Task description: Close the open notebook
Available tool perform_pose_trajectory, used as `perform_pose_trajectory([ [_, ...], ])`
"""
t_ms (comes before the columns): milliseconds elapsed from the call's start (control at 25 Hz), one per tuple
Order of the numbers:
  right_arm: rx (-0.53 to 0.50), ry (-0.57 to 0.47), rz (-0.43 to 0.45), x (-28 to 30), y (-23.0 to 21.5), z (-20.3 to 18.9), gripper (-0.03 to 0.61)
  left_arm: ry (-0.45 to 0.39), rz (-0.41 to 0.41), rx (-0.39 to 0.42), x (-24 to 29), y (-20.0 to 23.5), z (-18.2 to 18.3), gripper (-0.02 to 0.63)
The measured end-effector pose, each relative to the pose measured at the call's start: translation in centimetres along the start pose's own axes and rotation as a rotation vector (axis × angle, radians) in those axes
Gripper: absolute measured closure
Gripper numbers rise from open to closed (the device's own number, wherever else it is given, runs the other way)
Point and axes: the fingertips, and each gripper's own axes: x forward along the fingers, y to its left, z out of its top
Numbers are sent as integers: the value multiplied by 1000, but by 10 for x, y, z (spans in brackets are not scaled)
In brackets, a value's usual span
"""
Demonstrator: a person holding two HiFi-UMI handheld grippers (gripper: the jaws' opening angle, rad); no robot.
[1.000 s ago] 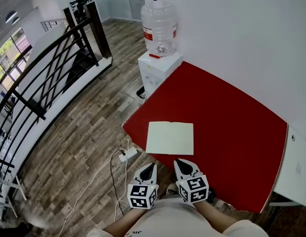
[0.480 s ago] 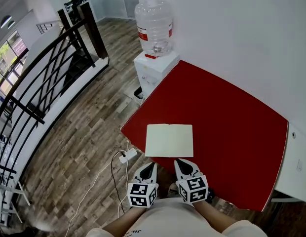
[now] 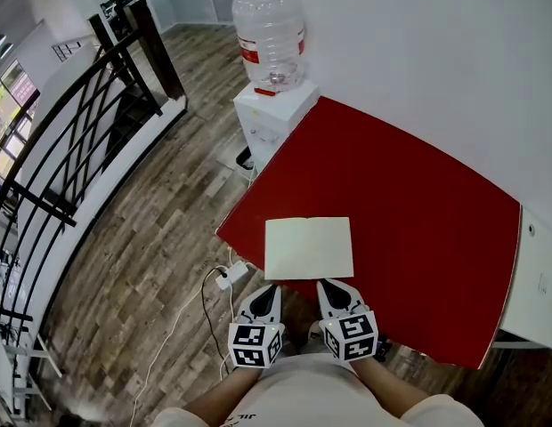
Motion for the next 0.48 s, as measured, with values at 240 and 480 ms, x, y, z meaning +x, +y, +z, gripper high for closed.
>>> perform_pose_trajectory([
  [240,-24,13,-21,15,-3,-1,572,16,3,9,13,14,0,607],
  [480,-10,38,-29,33,-8,-9,572,38,10,-7,28,27,-7,607],
])
